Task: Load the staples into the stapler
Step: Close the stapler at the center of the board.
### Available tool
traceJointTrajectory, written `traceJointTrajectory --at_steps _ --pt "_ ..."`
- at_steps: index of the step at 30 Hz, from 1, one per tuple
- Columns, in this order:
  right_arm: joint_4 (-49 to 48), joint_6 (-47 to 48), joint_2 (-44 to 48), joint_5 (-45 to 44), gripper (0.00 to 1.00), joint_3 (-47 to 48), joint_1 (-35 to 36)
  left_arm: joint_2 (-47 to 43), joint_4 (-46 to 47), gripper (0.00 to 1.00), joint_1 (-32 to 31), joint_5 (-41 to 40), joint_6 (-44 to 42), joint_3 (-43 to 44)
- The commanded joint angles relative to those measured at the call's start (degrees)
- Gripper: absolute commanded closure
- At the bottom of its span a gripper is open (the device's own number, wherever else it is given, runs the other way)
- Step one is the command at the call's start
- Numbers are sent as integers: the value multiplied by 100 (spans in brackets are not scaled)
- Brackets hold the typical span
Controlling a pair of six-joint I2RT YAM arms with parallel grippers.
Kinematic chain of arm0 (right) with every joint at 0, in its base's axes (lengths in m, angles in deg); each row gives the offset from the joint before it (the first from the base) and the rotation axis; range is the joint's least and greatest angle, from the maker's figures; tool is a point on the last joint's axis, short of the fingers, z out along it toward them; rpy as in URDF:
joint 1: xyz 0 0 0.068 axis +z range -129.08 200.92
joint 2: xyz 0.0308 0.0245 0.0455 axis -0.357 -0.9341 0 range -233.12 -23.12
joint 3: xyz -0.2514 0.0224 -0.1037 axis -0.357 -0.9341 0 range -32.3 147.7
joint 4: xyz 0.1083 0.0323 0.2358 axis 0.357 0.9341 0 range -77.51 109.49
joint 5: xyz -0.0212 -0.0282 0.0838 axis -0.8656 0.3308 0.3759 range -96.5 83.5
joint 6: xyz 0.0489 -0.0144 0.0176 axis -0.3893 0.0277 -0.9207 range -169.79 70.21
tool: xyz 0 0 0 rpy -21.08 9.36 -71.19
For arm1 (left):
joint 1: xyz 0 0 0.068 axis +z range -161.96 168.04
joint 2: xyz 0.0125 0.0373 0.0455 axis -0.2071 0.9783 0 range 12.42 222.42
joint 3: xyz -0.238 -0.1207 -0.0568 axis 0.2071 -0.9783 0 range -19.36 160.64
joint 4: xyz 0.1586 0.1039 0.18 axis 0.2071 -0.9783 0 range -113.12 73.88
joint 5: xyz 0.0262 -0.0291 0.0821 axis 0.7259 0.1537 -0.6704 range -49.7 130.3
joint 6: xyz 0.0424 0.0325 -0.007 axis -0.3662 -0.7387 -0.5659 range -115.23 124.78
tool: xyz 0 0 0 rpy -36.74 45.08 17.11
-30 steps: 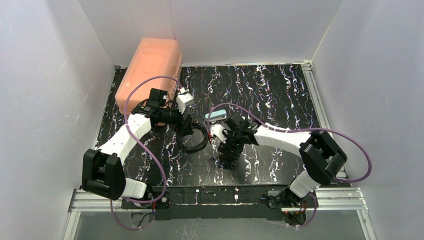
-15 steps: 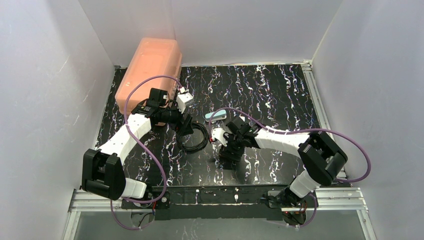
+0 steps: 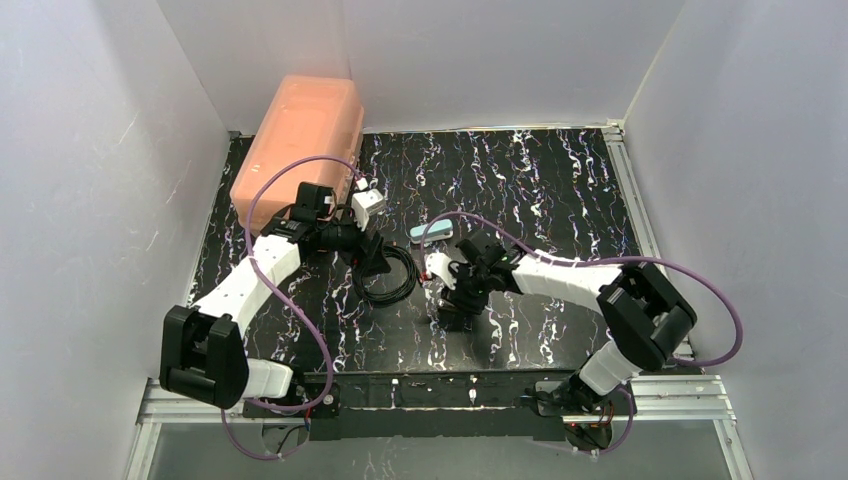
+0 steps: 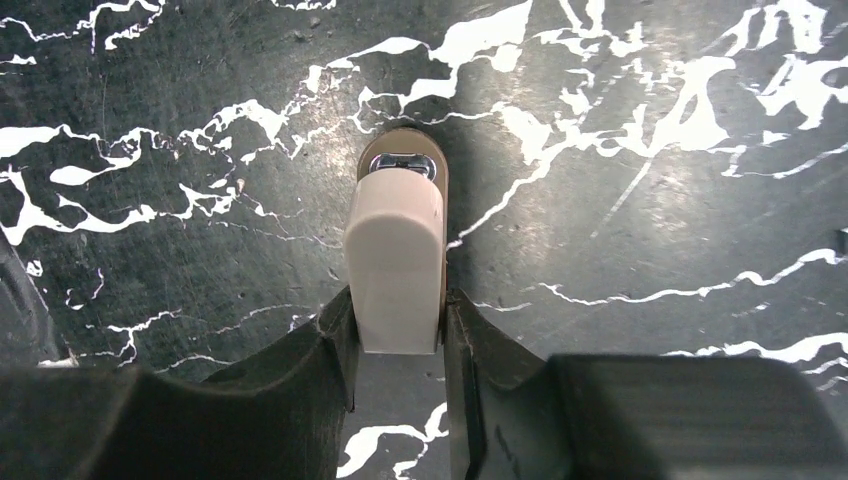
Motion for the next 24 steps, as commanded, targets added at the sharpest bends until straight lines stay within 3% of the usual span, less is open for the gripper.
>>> traceJointTrajectory --at_steps 1,5,10,12,17,24 --pt "-127 310 585 528 94 68 -330 -242 332 21 22 948 671 -156" --pt "52 711 870 903 96 324 -574 -139 762 21 2 1547 1645 -192" --pt "189 1067 1221 1036 96 507 -598 660 844 16 -262 2036 3031 335" --pt "274 1177 1321 1020 96 580 -621 959 839 3 -410 2147 3302 579" --pt "837 1415 1241 849 95 1020 -632 1530 941 1 -731 2220 3727 1007" --pt "1498 1398 947 542 94 1493 -634 1892 1959 2 -1071 2101 4632 984"
